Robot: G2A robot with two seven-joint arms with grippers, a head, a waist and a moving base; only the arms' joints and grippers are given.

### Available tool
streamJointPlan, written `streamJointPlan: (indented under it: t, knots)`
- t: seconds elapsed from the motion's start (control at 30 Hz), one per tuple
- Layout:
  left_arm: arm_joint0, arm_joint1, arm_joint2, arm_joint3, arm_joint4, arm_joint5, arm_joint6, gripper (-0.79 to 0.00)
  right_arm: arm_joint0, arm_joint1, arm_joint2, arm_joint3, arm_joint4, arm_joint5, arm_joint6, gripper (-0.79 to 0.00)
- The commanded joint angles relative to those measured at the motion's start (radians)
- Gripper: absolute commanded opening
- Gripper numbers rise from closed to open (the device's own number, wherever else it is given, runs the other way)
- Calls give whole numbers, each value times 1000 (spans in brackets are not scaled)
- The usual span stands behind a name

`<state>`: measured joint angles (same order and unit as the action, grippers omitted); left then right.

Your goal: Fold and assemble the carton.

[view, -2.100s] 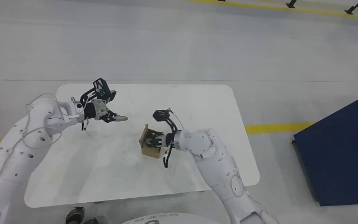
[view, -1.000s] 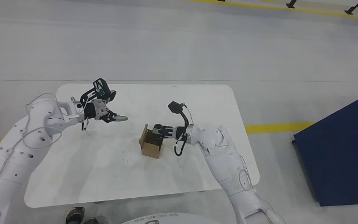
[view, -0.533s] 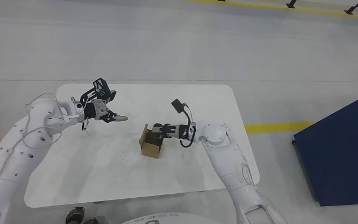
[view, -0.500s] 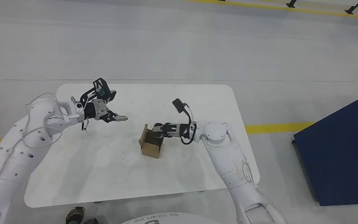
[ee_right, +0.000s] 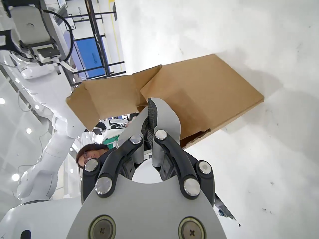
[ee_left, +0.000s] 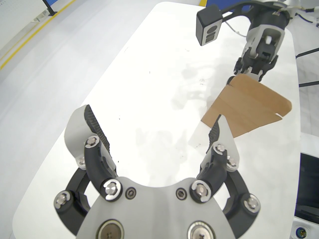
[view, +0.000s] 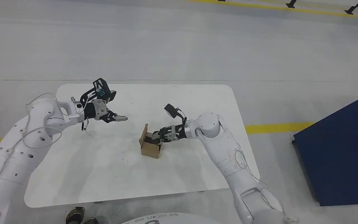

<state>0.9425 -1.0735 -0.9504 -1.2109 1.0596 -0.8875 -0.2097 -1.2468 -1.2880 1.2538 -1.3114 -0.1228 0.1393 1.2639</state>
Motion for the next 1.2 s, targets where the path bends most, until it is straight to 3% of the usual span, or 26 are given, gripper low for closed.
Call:
streamJointPlan:
  t: [0.0, 0.27, 0.47, 0.63, 0.93, 1.17]
  knots:
    - [0, 0, 0, 0, 0, 0, 0, 0, 6, 1, -13, 5, -11, 15, -10, -785]
    - [0, 0, 0, 0, 0, 0, 0, 0, 3, 7, -25, -2, 26, 7, -45, -785]
    - [0, 0, 0, 0, 0, 0, 0, 0, 12, 11, -5, 40, 174, -38, 29, -785]
    - [0, 0, 0, 0, 0, 0, 0, 0, 22, 16, -16, 57, 208, -63, 62, -785]
    - [0, 0, 0, 0, 0, 0, 0, 0, 26, 22, -61, 32, 112, -4, -85, -785]
    - [0, 0, 0, 0, 0, 0, 0, 0, 15, 28, -80, 10, 102, 16, -111, -785]
